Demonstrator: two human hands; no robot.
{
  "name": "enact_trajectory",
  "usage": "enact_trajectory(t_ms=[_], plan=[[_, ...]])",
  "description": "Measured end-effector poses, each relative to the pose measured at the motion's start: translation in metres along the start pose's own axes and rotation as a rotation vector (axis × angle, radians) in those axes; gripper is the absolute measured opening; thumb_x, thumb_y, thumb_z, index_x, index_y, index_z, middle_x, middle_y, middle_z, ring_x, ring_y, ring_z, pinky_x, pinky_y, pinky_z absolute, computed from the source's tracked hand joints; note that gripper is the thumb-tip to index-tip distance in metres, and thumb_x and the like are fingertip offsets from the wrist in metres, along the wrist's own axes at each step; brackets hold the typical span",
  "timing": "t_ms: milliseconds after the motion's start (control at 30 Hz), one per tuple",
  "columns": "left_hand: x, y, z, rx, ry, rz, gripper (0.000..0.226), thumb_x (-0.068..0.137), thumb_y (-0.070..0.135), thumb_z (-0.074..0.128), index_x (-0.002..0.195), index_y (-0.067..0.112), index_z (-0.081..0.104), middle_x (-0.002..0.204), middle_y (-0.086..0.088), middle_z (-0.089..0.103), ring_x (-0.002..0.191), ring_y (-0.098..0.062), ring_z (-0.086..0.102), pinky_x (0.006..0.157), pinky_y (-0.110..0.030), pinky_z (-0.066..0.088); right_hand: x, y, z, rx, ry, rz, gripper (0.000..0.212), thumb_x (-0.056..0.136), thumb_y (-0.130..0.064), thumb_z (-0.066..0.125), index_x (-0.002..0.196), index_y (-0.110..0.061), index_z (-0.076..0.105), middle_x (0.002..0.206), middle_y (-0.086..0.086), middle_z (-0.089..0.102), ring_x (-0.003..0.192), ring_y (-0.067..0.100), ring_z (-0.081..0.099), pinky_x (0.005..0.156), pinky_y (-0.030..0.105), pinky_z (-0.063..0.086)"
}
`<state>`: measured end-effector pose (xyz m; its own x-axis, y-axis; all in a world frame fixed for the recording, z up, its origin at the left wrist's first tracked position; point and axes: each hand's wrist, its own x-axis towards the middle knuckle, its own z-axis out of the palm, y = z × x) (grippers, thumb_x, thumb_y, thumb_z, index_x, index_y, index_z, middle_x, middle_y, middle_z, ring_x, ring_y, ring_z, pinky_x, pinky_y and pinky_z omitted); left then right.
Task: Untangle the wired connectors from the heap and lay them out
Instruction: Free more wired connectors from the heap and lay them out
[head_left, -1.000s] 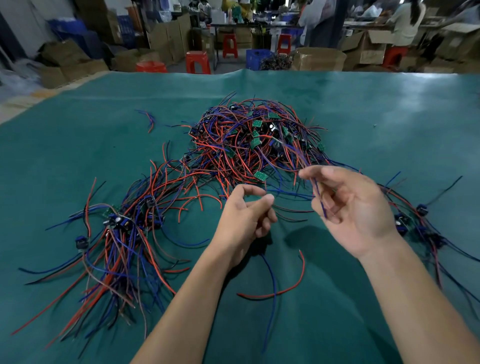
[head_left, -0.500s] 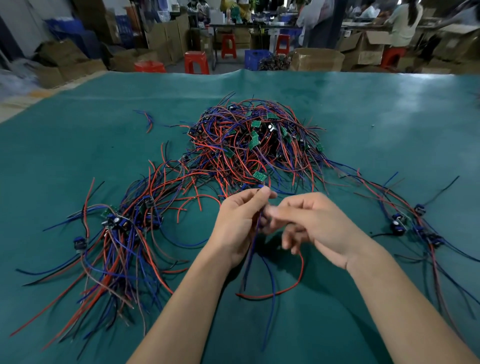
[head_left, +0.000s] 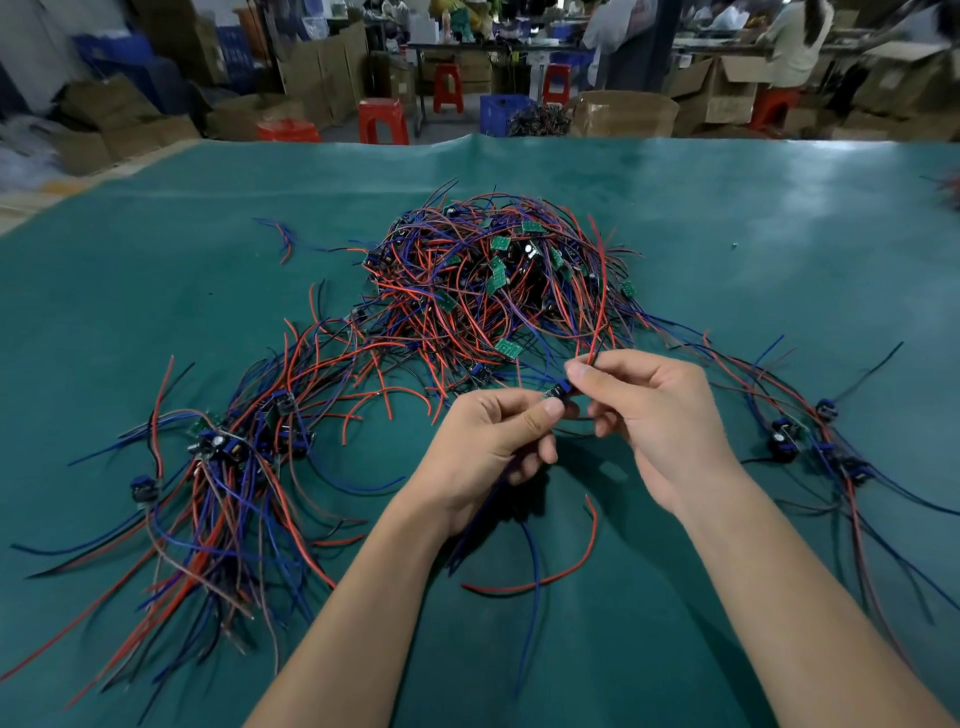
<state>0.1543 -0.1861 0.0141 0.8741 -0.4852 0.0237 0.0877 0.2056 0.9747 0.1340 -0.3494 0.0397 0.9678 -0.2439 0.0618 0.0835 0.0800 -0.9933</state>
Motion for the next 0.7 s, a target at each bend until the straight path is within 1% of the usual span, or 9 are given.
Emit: enact_trajectory(t_ms=[67, 167, 233, 267, 333, 433, 500, 600, 700], plan=[[-0.001, 0.0, 0.0, 0.003, -0.033, 0.002, 0.022, 0.096, 0.018, 0.061, 0.075, 0.016, 0.069, 0.059, -0.002, 0.059, 0.045, -0.007, 0.044, 0.041, -0.015, 0.031, 0.001, 0.0, -0.002, -0.018, 0.033, -0.026, 0.009, 0.082, -0.008, 0.082, 0.074, -0.013, 0.08, 0.072, 0.006, 0.071, 0.054, 0.012, 0.055, 0.047, 0.022, 0.043], [-0.002, 0.001, 0.0, 0.021, -0.042, -0.015, 0.016, 0.098, 0.015, 0.058, 0.091, 0.003, 0.066, 0.058, -0.001, 0.059, 0.044, -0.007, 0.044, 0.041, -0.015, 0.03, 0.002, 0.0, -0.005, -0.017, 0.064, -0.043, 0.009, 0.076, -0.01, 0.087, 0.071, -0.013, 0.08, 0.068, 0.006, 0.07, 0.053, 0.013, 0.053, 0.046, 0.022, 0.042], [-0.002, 0.002, 0.0, 0.03, -0.036, -0.037, 0.023, 0.099, 0.015, 0.057, 0.103, -0.006, 0.065, 0.056, 0.0, 0.058, 0.042, -0.007, 0.043, 0.04, -0.014, 0.03, 0.003, 0.0, -0.006, 0.005, 0.091, -0.038, 0.011, 0.073, -0.01, 0.089, 0.069, -0.013, 0.079, 0.066, 0.006, 0.069, 0.051, 0.013, 0.052, 0.044, 0.022, 0.041], [-0.003, 0.003, 0.0, 0.032, -0.036, -0.042, 0.024, 0.099, 0.015, 0.057, 0.105, -0.007, 0.066, 0.055, 0.0, 0.058, 0.041, -0.007, 0.043, 0.04, -0.014, 0.029, 0.003, 0.0, -0.006, 0.015, 0.112, -0.037, 0.013, 0.072, -0.01, 0.089, 0.068, -0.012, 0.078, 0.065, 0.005, 0.068, 0.05, 0.012, 0.051, 0.044, 0.022, 0.041], [-0.003, 0.003, 0.001, 0.035, -0.047, -0.047, 0.022, 0.099, 0.015, 0.057, 0.105, -0.002, 0.069, 0.055, -0.001, 0.059, 0.041, -0.007, 0.044, 0.04, -0.014, 0.029, 0.005, -0.001, -0.008, 0.023, 0.174, -0.056, 0.015, 0.072, -0.01, 0.09, 0.065, -0.014, 0.077, 0.061, 0.004, 0.065, 0.049, 0.012, 0.05, 0.044, 0.022, 0.04], [-0.003, 0.003, 0.001, 0.062, -0.066, -0.049, 0.023, 0.098, 0.015, 0.058, 0.107, -0.004, 0.069, 0.055, -0.002, 0.06, 0.04, -0.006, 0.045, 0.039, -0.014, 0.03, 0.009, -0.003, -0.014, 0.014, 0.298, -0.129, 0.019, 0.073, -0.009, 0.089, 0.062, -0.016, 0.075, 0.057, 0.001, 0.065, 0.047, 0.011, 0.049, 0.044, 0.021, 0.04], [-0.003, 0.002, 0.001, 0.083, -0.079, -0.048, 0.023, 0.098, 0.015, 0.057, 0.107, -0.004, 0.068, 0.055, -0.001, 0.061, 0.04, -0.006, 0.044, 0.039, -0.014, 0.03, 0.011, -0.005, -0.021, 0.001, 0.385, -0.178, 0.02, 0.074, -0.009, 0.089, 0.064, -0.016, 0.073, 0.055, -0.003, 0.065, 0.046, 0.009, 0.05, 0.044, 0.02, 0.04], [-0.003, 0.002, 0.001, 0.107, -0.104, -0.043, 0.019, 0.099, 0.015, 0.057, 0.104, 0.003, 0.071, 0.056, 0.0, 0.061, 0.04, -0.006, 0.044, 0.04, -0.015, 0.03, 0.014, -0.01, -0.033, -0.004, 0.505, -0.224, 0.02, 0.077, -0.011, 0.087, 0.068, -0.019, 0.071, 0.054, -0.009, 0.067, 0.045, 0.005, 0.052, 0.044, 0.017, 0.041], [-0.004, 0.002, 0.002, 0.114, -0.115, -0.043, 0.018, 0.099, 0.015, 0.057, 0.102, 0.007, 0.072, 0.056, 0.0, 0.061, 0.041, -0.006, 0.044, 0.04, -0.016, 0.029, 0.016, -0.009, -0.04, -0.011, 0.573, -0.256, 0.02, 0.077, -0.015, 0.087, 0.068, -0.02, 0.07, 0.056, -0.011, 0.068, 0.048, 0.006, 0.053, 0.045, 0.018, 0.041]])
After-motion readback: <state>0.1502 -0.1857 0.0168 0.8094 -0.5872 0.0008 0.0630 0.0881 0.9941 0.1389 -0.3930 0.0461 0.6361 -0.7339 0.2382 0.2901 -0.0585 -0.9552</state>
